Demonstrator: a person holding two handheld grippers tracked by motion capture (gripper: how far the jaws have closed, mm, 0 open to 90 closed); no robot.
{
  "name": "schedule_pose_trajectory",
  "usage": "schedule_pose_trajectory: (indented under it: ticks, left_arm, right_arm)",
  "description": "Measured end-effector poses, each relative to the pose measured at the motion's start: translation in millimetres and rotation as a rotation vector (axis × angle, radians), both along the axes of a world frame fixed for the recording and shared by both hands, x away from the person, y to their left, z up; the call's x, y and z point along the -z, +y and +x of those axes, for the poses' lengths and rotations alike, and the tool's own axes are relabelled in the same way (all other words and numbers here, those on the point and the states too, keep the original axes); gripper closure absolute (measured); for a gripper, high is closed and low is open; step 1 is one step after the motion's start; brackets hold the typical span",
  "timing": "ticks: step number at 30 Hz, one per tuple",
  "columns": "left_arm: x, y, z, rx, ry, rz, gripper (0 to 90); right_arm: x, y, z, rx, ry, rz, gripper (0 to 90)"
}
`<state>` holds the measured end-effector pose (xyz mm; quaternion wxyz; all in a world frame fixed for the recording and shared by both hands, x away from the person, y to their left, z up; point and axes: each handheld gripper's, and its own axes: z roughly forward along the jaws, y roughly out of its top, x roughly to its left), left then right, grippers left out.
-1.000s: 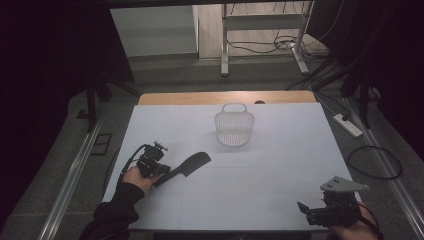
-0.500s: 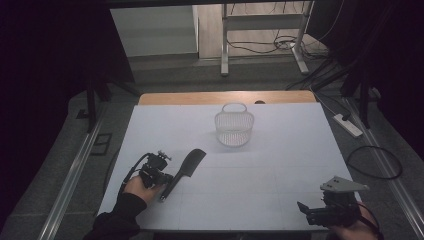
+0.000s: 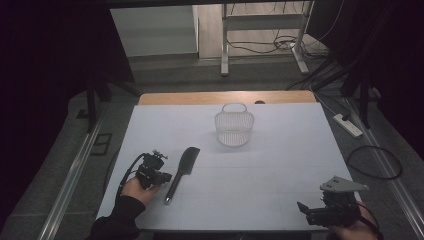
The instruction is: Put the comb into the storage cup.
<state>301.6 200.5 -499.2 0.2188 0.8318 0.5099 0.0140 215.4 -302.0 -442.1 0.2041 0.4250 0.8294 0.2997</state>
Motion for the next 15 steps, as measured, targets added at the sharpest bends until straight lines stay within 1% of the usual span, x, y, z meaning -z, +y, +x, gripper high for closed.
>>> schedule_pose_trajectory:
  ticks: [1, 4, 6, 8, 9, 10, 11, 12, 13, 14, 15]
  left_arm:
    - [0.0, 0.0, 0.0, 0.0, 0.0, 0.0, 85.4]
    - [-5.9, 1.6, -5.9, -0.012, -0.014, -0.025, 83.6]
    - [-10.4, 2.6, -11.6, -0.022, -0.025, -0.04, 79.9]
    - [-12.0, 2.9, -13.3, -0.026, -0.028, -0.043, 76.1]
    - [-13.6, 3.1, -15.1, -0.03, -0.034, -0.044, 76.1]
    - [-15.3, 3.2, -17.0, -0.034, -0.042, -0.046, 74.3]
    - [-16.9, 3.2, -18.9, -0.039, -0.05, -0.048, 69.1]
    - [-18.5, 3.2, -20.7, -0.041, -0.056, -0.048, 69.1]
    - [-19.7, 3.2, -22.3, -0.042, -0.061, -0.047, 66.0]
    - [-20.4, 3.0, -23.9, -0.045, -0.063, -0.046, 60.0]
    - [-20.8, 2.7, -25.4, -0.05, -0.066, -0.043, 60.0]
  right_arm:
    - [0.0, 0.0, 0.0, 0.0, 0.0, 0.0, 1.7]
    - [0.0, 0.1, 0.0, -0.001, 0.0, -0.001, 1.7]
    - [0.0, 0.3, 0.0, -0.002, -0.001, -0.002, 1.7]
    - [0.0, 0.3, -0.1, -0.003, -0.001, -0.002, 1.7]
    - [0.0, 0.3, -0.1, -0.003, -0.001, -0.002, 1.6]
    - [0.0, 0.3, -0.1, -0.003, -0.001, -0.002, 1.7]
    - [0.0, 0.4, -0.1, -0.002, -0.001, -0.001, 1.7]
    - [0.0, 0.4, -0.1, -0.002, -0.001, -0.001, 1.7]
    - [0.0, 0.2, -0.1, -0.003, -0.001, -0.002, 1.7]
    - [0.0, 0.1, 0.0, -0.004, -0.001, -0.003, 1.7]
    - [0.0, 0.1, 0.0, -0.004, -0.001, -0.003, 1.7]
